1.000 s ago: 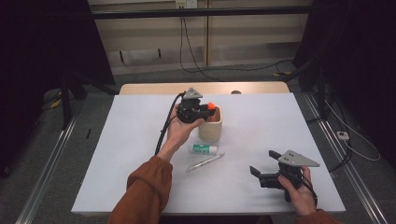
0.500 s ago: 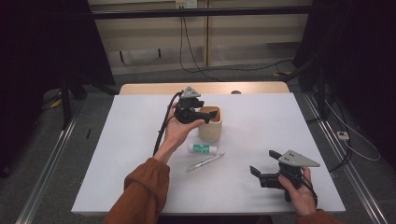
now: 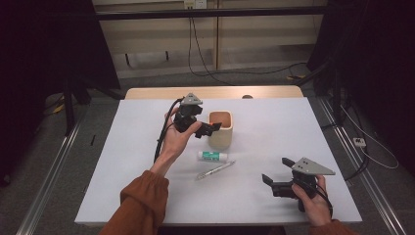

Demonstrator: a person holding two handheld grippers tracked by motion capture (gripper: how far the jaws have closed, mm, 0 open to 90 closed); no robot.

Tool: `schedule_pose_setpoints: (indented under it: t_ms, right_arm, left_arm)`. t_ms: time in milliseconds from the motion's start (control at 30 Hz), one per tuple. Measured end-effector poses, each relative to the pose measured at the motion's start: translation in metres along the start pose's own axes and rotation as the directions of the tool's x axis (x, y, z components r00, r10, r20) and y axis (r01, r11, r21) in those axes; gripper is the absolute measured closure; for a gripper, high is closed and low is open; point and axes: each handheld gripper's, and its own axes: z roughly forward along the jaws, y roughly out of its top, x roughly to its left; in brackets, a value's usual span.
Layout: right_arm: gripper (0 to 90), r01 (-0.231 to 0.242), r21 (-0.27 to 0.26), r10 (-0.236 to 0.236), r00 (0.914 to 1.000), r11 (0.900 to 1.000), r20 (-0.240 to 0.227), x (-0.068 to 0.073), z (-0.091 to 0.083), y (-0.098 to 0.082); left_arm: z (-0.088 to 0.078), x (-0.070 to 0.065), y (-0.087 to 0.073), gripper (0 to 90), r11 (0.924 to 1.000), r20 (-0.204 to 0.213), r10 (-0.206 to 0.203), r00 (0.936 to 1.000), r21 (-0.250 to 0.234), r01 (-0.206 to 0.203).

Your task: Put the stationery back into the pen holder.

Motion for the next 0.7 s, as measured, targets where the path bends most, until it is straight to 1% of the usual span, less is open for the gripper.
schedule_pose_setpoints:
  t_ms: [33,100,200,267,333,400,433,533,567,600,667,700]
  right_arm:
    - [4.1,0.002,0.0,-0.002,1.0,1.0,0.0,0.0,0.0,0.0]
    - [4.1,0.006,0.003,-0.006,1.0,1.0,-0.001,0.0,0.0,0.0]
    - [4.1,0.007,0.001,-0.007,1.0,1.0,-0.002,0.0,0.0,0.0]
    - [4.1,0.006,0.002,-0.006,1.0,1.0,-0.001,0.0,0.0,0.0]
    - [4.1,0.005,0.002,-0.005,1.0,1.0,-0.001,0.0,0.0,0.0]
    - [4.1,0.007,0.002,-0.007,1.0,1.0,-0.002,0.0,0.0,0.0]
    - [4.1,0.006,0.003,-0.006,1.0,1.0,-0.002,0.0,0.0,0.0]
    - [4.1,0.005,0.003,-0.005,1.0,1.0,-0.001,0.0,0.001,0.0]
    - [4.1,0.006,0.004,-0.006,1.0,1.0,-0.002,0.0,0.001,0.0]
    - [4.1,0.006,0.005,-0.006,1.0,1.0,-0.003,0.0,0.001,0.0]
    - [4.1,0.007,0.005,-0.007,1.0,1.0,-0.003,0.0,0.001,0.0]
    - [4.1,0.006,0.005,-0.006,1.0,1.0,-0.003,0.001,0.001,0.0]
  left_arm:
    - [-0.002,-0.001,-0.001,4.2,1.0,0.007,0.002,1.0,0.004,-0.002]
    - [-0.005,-0.002,-0.002,4.7,0.9999,-0.005,0.015,0.9999,0.004,-0.015]
    - [-0.009,-0.003,-0.006,5.5,0.9996,0.015,0.027,0.9995,0.006,-0.027]
    - [-0.011,-0.002,-0.008,5.8,0.9987,0.035,0.04,0.9986,0.031,-0.041]
    - [-0.014,-0.002,-0.011,7.3,0.998,0.046,0.04,0.9981,0.048,-0.042]
    - [-0.016,0.0,-0.014,8.3,0.998,0.059,0.037,0.9976,0.049,-0.04]
    - [-0.017,0.0,-0.016,8.8,0.9983,0.062,0.034,0.9975,0.046,-0.037]
    - [-0.022,0.002,-0.023,8.9,0.9973,0.066,0.039,0.9971,0.06,-0.043]
    - [-0.022,0.003,-0.026,9.0,0.9977,0.073,0.037,0.9966,0.054,-0.041]
    - [-0.024,0.004,-0.028,9.5,0.9979,0.08,0.026,0.9964,0.057,-0.031]
    - [-0.026,0.007,-0.032,11.3,0.9976,0.088,0.024,0.9958,0.062,-0.03]
    - [-0.026,0.008,-0.034,11.2,0.9978,0.09,0.012,0.9959,0.063,-0.018]
